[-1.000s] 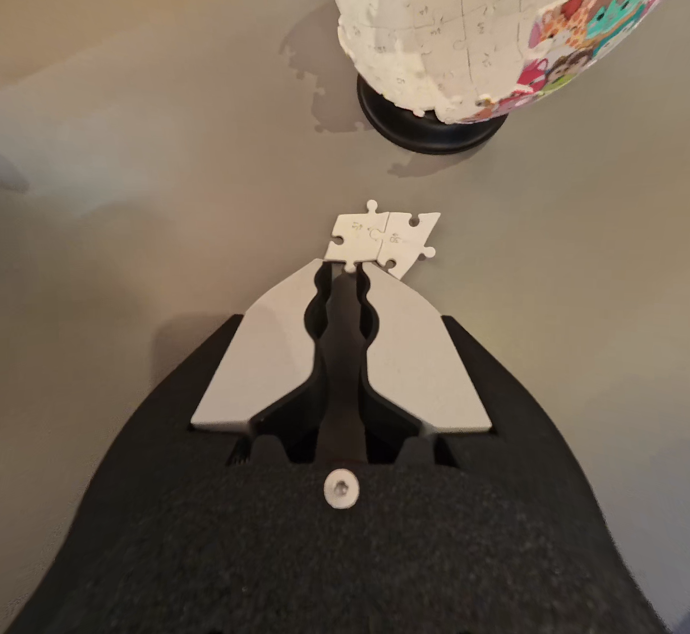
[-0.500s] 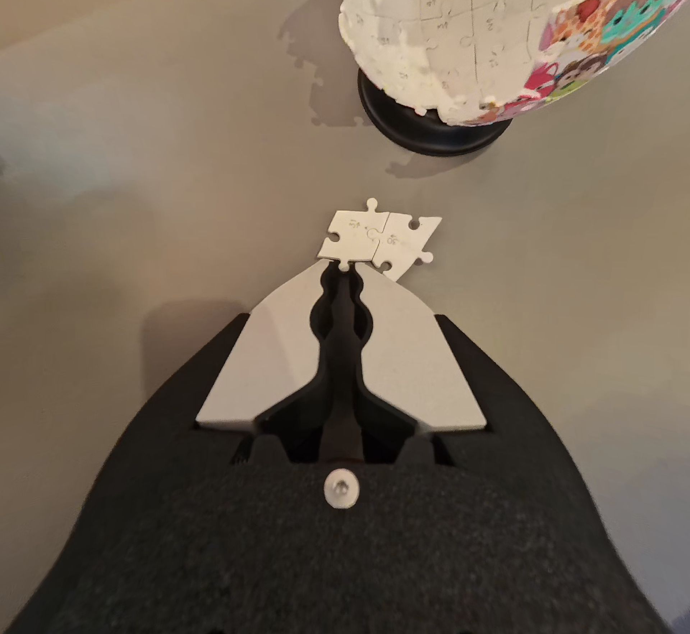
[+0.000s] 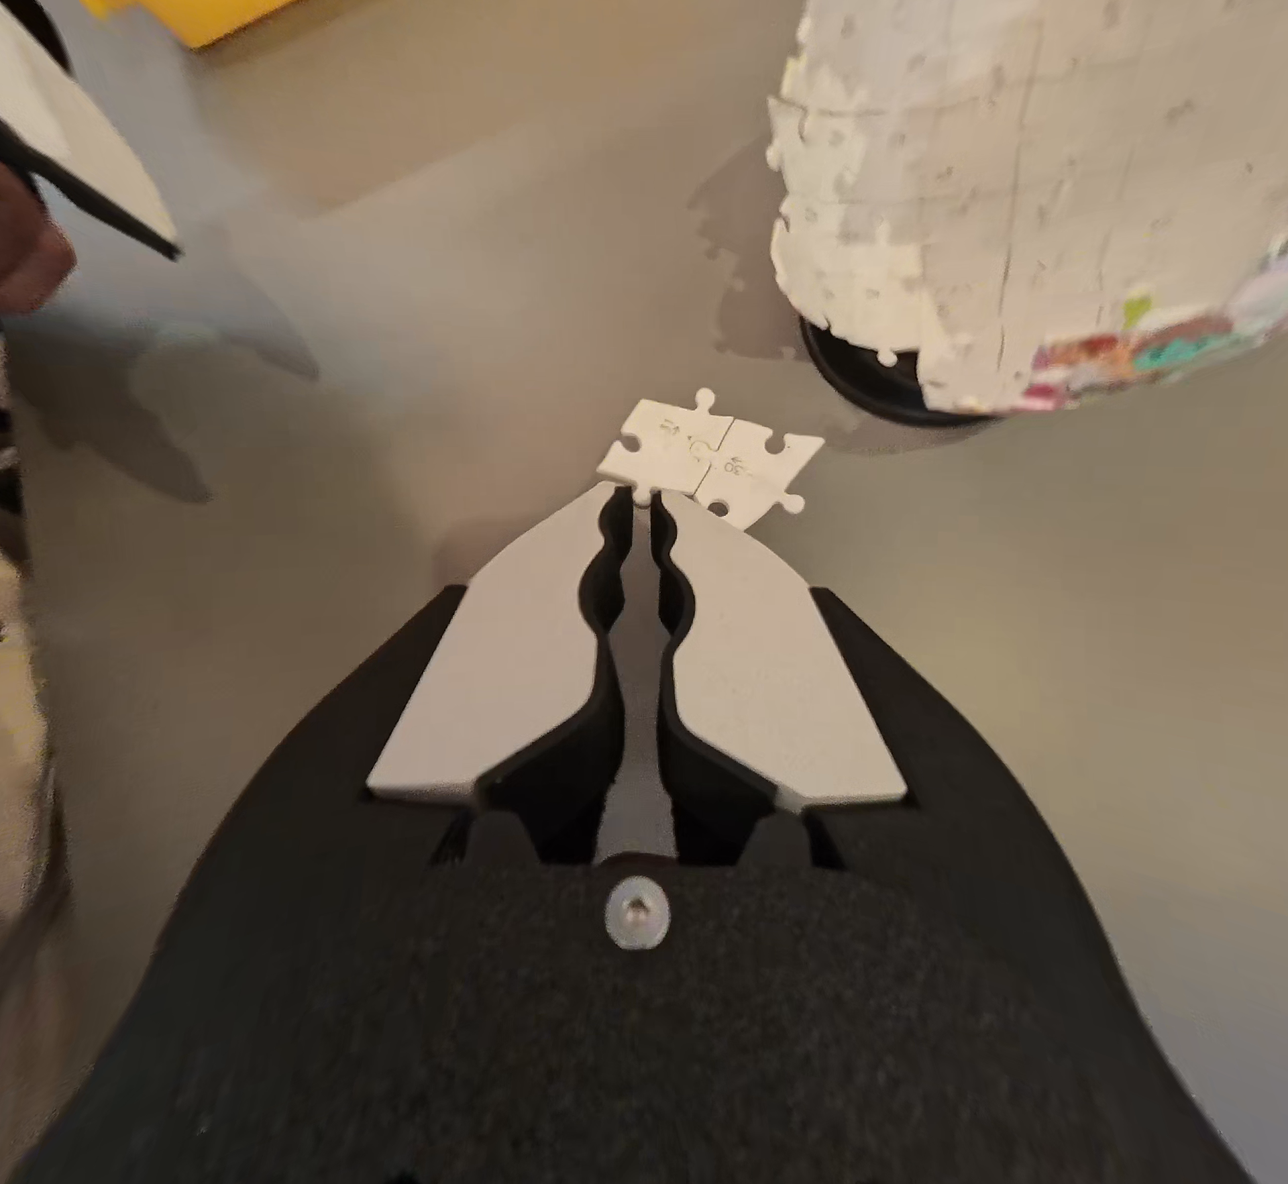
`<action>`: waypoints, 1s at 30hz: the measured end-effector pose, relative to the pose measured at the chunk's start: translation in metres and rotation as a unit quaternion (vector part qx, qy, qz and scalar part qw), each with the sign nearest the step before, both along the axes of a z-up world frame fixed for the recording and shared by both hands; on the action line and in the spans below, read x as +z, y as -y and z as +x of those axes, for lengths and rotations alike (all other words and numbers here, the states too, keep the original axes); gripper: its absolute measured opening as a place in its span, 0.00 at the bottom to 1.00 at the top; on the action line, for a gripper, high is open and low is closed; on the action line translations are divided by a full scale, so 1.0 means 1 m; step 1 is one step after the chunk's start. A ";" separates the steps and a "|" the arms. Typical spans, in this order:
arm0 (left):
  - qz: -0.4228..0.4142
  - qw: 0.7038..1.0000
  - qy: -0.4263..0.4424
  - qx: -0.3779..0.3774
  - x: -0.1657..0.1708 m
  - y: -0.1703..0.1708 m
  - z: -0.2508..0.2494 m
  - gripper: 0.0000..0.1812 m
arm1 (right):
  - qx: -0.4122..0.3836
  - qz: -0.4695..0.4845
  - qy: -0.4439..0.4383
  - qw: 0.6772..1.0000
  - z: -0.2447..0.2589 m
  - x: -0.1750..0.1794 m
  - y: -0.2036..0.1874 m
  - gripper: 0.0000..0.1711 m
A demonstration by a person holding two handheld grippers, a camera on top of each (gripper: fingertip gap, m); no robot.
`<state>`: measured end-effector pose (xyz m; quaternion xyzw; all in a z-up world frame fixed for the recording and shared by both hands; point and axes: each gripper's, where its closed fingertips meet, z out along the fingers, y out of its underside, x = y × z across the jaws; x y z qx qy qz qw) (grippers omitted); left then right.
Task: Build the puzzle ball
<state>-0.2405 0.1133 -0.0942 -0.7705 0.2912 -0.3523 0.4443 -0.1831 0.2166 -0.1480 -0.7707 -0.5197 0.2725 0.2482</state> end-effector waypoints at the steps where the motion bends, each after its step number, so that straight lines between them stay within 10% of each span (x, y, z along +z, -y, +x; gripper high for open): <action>1: 0.000 1.000 0.001 0.000 0.000 0.000 0.000 0.33 | 0.014 -0.005 0.007 1.000 -0.002 0.005 0.000 0.03; 30: -0.019 1.000 0.016 0.015 -0.005 -0.007 -0.011 0.33 | 0.157 -0.093 0.183 0.966 -0.013 0.014 -0.043 0.03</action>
